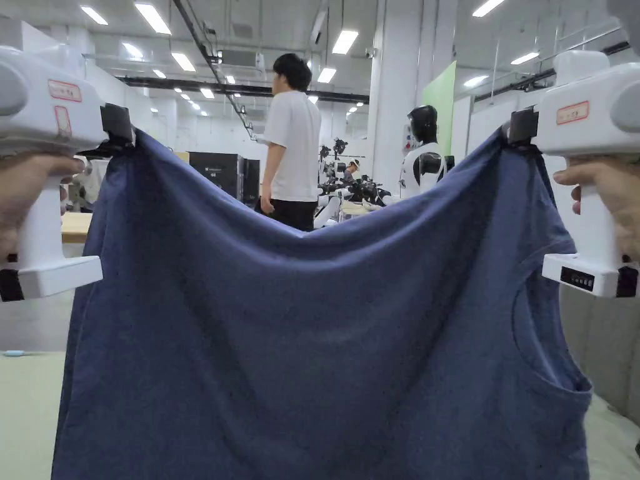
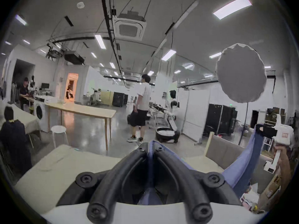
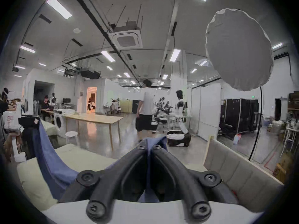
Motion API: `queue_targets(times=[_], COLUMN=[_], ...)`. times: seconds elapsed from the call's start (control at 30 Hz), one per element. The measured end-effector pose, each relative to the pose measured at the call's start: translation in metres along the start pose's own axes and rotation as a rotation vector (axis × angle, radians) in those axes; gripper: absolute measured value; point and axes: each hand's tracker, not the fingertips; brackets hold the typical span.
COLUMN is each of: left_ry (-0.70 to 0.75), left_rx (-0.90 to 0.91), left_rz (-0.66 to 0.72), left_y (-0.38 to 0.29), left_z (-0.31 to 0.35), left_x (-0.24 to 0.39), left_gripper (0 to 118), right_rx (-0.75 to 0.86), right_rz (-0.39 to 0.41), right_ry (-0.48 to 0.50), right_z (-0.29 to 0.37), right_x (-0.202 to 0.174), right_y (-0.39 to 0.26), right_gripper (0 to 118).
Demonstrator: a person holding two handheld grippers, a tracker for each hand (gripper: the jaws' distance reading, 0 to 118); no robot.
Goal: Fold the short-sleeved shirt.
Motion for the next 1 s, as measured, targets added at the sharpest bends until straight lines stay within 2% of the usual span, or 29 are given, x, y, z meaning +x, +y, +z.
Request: queue_targets(times=[0.07,0.17,0.27,0.5,0.6,0.77,0.9,1.0], left_ry=[0.032,0.030,0.049,0.077,0.094,0.091,0.111,0.100], left_rx=[0.028,0.033,0.043,0.066,0.065,0.065,-0.002,-0.040], left_rz=[-0.007,0.018,0.025,0.035,0.042,0.065,0.065,0.086], left_y=[0.017,0.032,0.037,0.039,0.035,0.009,-0.036,-0.078], left_z=[-0.009,-0.018,-0.032,-0.071,-0.084,-0.094,-0.108,-0.117], left_x=[-0.003,-0.009,-0.013,-0.013,-0.013,-0.020,-0.034,-0.047], left_gripper=[2,2,2,2,2,2,2,2], right_rx=[0.029,0.038,-0.028,0.007,0.015,0.026,0.000,-0.021], right_rz=[-0.028,-0.086,-0.120,-0.183,-0.181,-0.130,-0.117,-0.129], right_ry=[-0.049,-0.052,-0.143,-0.100,-0.092,-0.086,-0.134,-0.120], right_z=[-0.017,-0.043,-0.068,-0.107,-0.119,-0.128,-0.135,-0.142], right_x=[0.005,0.019,0.027,0.027,0.020,0.014,0.013,0.013], right_y=[0.013,0.021,0.024,0.021,0.018,-0.004,-0.044,-0.079], right_gripper=[1,1,1,1,1,1,1,1])
